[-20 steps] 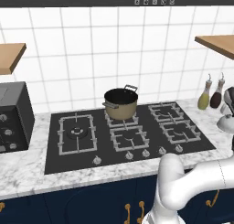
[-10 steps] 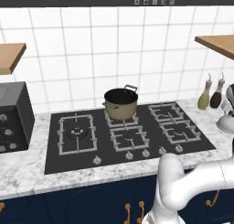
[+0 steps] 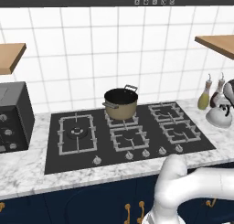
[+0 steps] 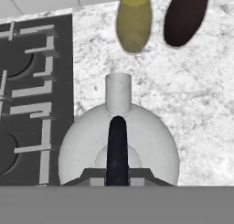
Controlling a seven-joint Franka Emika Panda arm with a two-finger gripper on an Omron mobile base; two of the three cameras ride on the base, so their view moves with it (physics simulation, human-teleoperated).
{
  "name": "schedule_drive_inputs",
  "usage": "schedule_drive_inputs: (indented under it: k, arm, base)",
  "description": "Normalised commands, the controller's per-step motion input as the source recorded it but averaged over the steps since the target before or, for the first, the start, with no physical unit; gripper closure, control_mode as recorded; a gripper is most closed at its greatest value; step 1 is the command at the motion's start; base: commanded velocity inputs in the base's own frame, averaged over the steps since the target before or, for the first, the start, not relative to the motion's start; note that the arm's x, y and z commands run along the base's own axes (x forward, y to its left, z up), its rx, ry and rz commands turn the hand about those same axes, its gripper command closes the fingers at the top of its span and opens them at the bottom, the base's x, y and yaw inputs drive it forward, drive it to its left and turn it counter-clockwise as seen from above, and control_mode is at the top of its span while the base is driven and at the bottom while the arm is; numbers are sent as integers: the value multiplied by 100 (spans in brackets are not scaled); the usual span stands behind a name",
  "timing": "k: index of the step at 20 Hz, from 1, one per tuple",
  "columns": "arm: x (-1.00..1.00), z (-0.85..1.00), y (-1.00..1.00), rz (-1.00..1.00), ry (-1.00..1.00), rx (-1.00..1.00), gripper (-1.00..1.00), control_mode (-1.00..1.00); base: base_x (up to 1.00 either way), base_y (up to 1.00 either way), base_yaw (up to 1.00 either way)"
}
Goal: Pick the kettle from the counter and place it on a stove burner. Then turn the burner on.
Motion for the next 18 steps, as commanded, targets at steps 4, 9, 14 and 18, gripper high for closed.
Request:
schedule_drive_inputs:
  k: [4,9,14,18]
  arm:
    - [-1,7,100,-1,-25,-8,100,-100]
    - [9,10,100,-4,-13,-8,100,-100]
    - [49,12,94,-1,10,-3,100,-100]
    - [58,0,49,0,8,-4,100,-100]
  base:
    - [0,0,0]
    - [0,0,0]
    - [0,0,0]
    - [0,0,0]
